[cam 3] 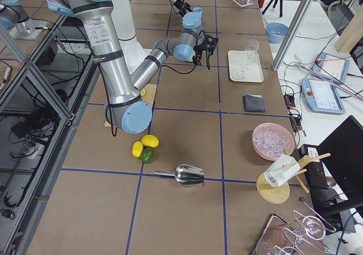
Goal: Pour ice into bowl
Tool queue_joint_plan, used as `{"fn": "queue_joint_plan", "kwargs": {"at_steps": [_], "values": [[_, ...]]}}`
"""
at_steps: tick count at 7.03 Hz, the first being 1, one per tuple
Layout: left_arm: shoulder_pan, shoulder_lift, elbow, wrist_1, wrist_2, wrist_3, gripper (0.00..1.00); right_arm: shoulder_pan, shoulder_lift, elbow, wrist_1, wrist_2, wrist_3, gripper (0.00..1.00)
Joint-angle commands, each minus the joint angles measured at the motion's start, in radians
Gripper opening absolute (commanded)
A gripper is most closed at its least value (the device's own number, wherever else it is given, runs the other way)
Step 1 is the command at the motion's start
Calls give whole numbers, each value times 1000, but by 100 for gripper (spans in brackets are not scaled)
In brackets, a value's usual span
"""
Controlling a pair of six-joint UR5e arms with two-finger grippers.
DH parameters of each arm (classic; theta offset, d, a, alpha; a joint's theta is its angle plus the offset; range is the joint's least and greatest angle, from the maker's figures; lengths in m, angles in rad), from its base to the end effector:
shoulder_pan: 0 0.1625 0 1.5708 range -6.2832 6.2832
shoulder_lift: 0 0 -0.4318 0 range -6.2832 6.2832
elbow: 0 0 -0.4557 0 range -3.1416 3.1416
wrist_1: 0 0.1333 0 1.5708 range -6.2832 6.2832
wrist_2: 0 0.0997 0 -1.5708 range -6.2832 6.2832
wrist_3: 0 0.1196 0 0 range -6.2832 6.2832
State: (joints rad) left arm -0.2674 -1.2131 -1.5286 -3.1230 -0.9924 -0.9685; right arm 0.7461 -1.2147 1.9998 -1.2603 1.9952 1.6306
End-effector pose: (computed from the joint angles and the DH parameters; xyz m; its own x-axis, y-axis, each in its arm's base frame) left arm 0.3339 -0.2975 0.6940 0.7212 0.2943 -0.6271 0.3572 0.6175 0.7007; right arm -0.3949 -0.4794 0.2063 0.3145 0.3648 0.8764 -0.3691 0.8975 -0.2412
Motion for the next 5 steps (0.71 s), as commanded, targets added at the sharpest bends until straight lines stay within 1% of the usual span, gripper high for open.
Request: {"fn": "queue_joint_plan", "kwargs": {"at_steps": [1, 2, 3, 4, 5], "values": [[-1, 53, -33, 0, -90, 17, 100, 1, 0, -1, 1, -1, 0, 100], [-7, 123, -92, -2, -183, 57, 100, -1, 0, 0, 1, -1, 2, 100], [-10, 177, -138, -2, -233, 75, 100, -2, 0, 2, 1, -3, 2, 100], [-32, 205, -133, -2, -256, 77, 100, -17, 1, 2, 1, -6, 9, 100], [-70, 217, -119, -2, -326, 98, 100, -28, 1, 5, 1, -6, 11, 100]]}}
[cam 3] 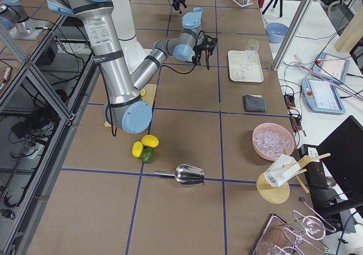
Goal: Pour ice into bowl
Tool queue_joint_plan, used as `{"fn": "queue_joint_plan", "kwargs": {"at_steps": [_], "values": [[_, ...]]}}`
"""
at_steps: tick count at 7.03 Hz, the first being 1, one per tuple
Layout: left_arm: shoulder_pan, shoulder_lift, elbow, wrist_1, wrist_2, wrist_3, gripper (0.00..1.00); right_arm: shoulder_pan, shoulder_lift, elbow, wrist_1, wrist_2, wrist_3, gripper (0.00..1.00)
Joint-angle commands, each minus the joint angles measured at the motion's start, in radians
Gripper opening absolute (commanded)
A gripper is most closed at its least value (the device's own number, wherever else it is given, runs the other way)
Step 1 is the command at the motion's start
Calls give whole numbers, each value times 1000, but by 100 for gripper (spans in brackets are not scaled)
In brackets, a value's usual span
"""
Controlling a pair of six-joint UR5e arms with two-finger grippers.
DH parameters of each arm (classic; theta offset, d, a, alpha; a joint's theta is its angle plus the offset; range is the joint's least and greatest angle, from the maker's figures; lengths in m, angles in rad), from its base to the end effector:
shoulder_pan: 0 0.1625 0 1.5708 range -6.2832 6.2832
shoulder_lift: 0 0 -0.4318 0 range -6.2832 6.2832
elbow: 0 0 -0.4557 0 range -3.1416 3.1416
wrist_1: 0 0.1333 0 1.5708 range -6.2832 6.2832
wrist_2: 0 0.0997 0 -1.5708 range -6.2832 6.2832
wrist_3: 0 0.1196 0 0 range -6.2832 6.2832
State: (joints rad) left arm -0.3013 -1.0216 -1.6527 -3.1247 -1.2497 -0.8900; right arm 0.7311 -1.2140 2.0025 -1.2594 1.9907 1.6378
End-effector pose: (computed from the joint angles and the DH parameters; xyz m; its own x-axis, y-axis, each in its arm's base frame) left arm 0.2627 -0.2608 0.7007 0.6906 0.4108 -0.5953 0.1463 0.7267 0.6712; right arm -0.4011 -0.4733 0.2046 0.3143 0.3640 0.8768 -0.3611 0.9000 -0.2442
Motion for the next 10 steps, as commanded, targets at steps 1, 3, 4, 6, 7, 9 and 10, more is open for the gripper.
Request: {"fn": "queue_joint_plan", "kwargs": {"at_steps": [1, 3, 4, 6, 7, 9, 10], "values": [[-124, 25, 13, 1, -141, 75, 100, -31, 5, 4, 0, -3, 5, 100], [-386, -14, 56, 23, -297, 369, 100, -88, 62, -2, -9, -4, 29, 100], [-494, -64, 73, 99, -395, 417, 100, -125, 65, -2, -9, -19, 30, 100], [-716, -188, 70, 333, -595, 518, 100, -233, 93, -14, -23, -131, 30, 100], [-858, -281, 65, 498, -714, 616, 100, -270, 146, -43, -70, -168, 30, 100], [-1052, -462, 47, 845, -911, 713, 100, -312, 230, -163, -100, -214, 30, 100], [-1079, -471, -7, 962, -921, 711, 100, -317, 275, -242, -100, -217, 25, 100]]}}
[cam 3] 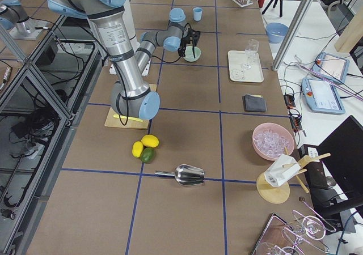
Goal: Pour ice into bowl
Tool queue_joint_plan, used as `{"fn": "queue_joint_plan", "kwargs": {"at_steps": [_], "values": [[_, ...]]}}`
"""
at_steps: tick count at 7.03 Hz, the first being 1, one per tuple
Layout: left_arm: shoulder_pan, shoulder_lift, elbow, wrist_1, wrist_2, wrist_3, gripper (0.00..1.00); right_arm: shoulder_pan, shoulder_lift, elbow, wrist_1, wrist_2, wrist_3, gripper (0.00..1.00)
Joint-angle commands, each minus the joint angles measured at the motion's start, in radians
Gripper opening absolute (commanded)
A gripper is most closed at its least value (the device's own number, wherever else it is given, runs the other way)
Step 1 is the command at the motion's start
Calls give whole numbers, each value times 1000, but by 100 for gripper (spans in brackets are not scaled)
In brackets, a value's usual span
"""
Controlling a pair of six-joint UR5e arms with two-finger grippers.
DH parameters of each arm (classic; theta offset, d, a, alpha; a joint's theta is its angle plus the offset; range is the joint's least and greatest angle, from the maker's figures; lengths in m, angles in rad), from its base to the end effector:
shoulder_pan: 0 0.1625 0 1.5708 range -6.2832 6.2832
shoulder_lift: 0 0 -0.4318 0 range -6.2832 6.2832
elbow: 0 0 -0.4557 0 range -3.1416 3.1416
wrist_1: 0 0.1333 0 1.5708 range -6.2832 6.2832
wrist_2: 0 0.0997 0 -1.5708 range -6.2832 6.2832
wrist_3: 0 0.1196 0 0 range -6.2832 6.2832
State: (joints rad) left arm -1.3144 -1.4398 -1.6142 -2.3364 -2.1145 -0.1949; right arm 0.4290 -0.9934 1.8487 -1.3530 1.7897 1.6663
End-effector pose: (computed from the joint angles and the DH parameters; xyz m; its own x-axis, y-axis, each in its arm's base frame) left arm 0.0677 -0.5399 0.6476 0.7697 0.3749 -0.5167 -0.0494 0.8419 0.5373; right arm -0.5781 -0.3825 0.1485 0.4100 0.2899 0.8648 -0.2729 0.9437 -0.1870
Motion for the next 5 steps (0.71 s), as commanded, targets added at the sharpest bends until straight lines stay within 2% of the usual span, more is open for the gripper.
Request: {"fn": "queue_joint_plan", "kwargs": {"at_steps": [1, 2, 5], "values": [[-81, -59, -105, 338, -85, 9, 100, -15, 108, -173, -6, -18, -5, 100], [-97, -57, -146, 415, -117, 8, 100, -15, 145, -242, -6, -18, -10, 100], [-101, -40, -177, 413, -120, 3, 100, -21, 154, -308, -2, -21, -13, 100]]}}
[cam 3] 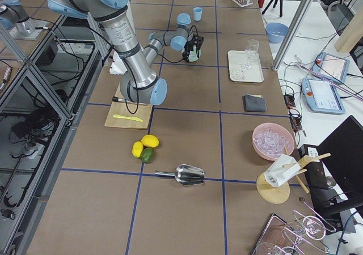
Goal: Pour ice into bowl
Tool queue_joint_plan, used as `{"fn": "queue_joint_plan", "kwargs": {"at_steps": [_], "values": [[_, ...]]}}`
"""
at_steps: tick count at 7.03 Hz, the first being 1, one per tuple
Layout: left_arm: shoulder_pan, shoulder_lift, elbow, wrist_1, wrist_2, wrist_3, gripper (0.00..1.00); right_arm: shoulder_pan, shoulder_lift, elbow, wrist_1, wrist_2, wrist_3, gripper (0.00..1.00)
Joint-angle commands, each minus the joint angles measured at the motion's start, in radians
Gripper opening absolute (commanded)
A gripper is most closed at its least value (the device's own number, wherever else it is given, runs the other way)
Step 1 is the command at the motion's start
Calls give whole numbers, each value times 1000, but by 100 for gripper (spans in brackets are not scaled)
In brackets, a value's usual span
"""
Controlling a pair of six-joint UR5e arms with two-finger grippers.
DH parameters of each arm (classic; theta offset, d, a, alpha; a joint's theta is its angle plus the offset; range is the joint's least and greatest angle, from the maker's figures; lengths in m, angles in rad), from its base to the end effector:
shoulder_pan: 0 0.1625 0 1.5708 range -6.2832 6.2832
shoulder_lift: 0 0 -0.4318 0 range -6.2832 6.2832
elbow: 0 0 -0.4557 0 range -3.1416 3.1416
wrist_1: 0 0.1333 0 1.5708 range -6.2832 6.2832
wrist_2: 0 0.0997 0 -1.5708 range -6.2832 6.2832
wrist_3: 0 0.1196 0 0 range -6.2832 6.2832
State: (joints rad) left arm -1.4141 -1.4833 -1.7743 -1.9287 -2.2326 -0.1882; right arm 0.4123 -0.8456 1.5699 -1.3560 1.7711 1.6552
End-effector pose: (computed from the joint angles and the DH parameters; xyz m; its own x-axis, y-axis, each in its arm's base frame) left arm 0.0262 -0.5493 0.5784 0.7484 0.2286 -0.6225 0.0012 0.9382 0.3460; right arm -0.6718 -0.4134 0.1724 0.5184 0.3169 0.7942 -0.2903 0.9389 -0.1851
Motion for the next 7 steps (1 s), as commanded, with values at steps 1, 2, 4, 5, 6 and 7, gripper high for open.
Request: {"fn": "queue_joint_plan", "kwargs": {"at_steps": [1, 2, 4, 5, 6, 7], "values": [[-2, 4, -7, 4, -2, -4, 100, -10, 20, -45, 1, -7, -2, 99], [-2, 4, -16, 4, -1, -10, 100, -13, 26, -50, 0, -7, -2, 82], [-2, 3, -14, 2, -1, -24, 100, -15, 26, -51, 0, -7, -5, 8], [-2, 3, -14, 2, -1, -24, 100, -15, 25, -51, 1, -5, -8, 0], [-2, 3, -14, 2, -1, -24, 100, -15, 25, -50, 1, -5, -20, 0], [-2, 4, -13, 4, -1, -24, 100, -12, 25, -28, 0, -2, -21, 0]]}}
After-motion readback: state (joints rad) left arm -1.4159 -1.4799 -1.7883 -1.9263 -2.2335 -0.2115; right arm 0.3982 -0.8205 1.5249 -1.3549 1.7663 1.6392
